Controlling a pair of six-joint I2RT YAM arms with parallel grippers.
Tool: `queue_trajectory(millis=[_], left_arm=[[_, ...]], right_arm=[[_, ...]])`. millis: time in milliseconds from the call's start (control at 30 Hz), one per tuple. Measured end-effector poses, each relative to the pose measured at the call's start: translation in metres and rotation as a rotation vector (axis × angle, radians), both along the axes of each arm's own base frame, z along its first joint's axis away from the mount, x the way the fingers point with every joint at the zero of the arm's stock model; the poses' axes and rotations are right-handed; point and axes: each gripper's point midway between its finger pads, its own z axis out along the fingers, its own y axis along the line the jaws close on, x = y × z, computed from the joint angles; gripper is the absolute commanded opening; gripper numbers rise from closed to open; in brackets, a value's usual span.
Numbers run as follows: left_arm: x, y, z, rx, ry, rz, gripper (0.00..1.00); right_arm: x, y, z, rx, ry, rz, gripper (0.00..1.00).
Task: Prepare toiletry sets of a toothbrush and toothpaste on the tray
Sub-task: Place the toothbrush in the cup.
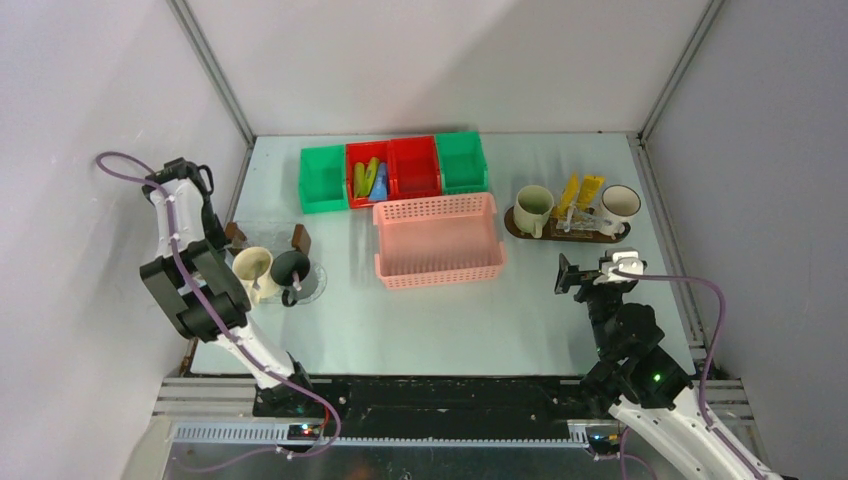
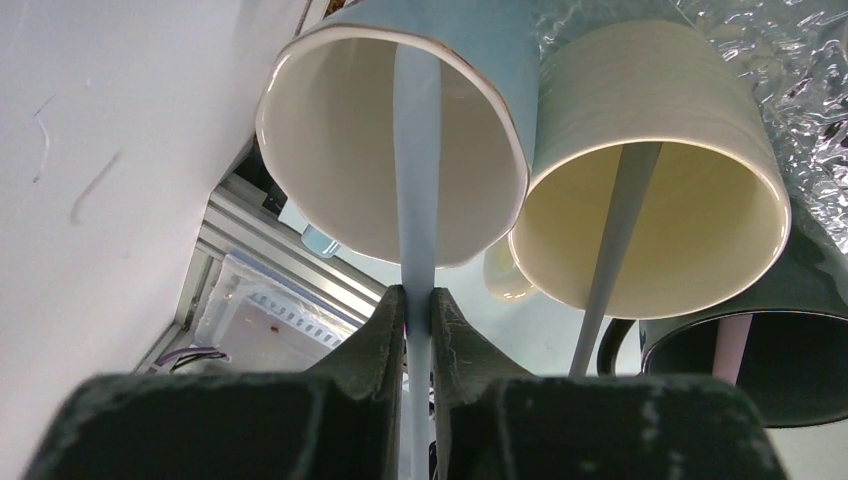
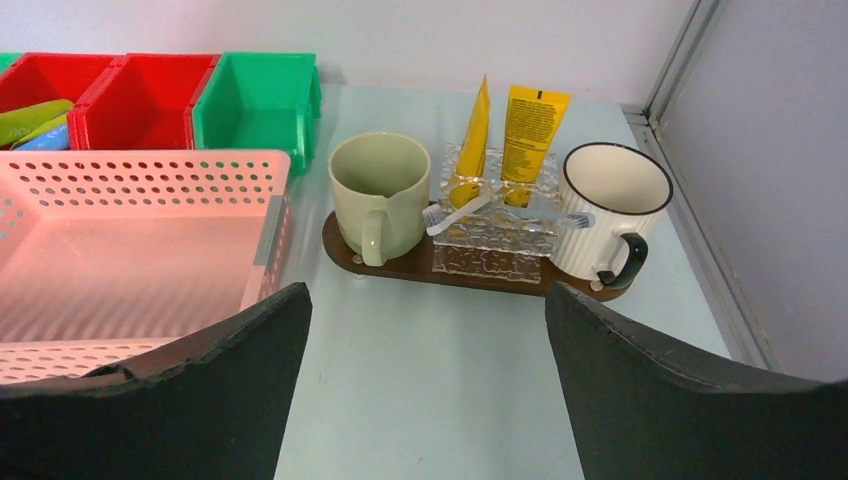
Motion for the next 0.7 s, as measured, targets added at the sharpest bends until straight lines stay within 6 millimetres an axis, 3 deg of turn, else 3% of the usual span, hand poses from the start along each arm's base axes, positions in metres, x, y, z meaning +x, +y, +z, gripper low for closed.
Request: queue_trajectory(millis=[367, 700], left_arm=[[0.005, 0.005, 0.003, 0.016, -0.004, 0.001, 0.31], [0.01, 0.008, 0.013, 0.038, -0.031, 0.001, 0.58]], right_arm=[[0.001, 0.002, -0.004, -0.02, 0.015, 0.005, 0.89], [0.002, 0.004, -0.007, -0.03, 0.026, 0.013, 0.89]])
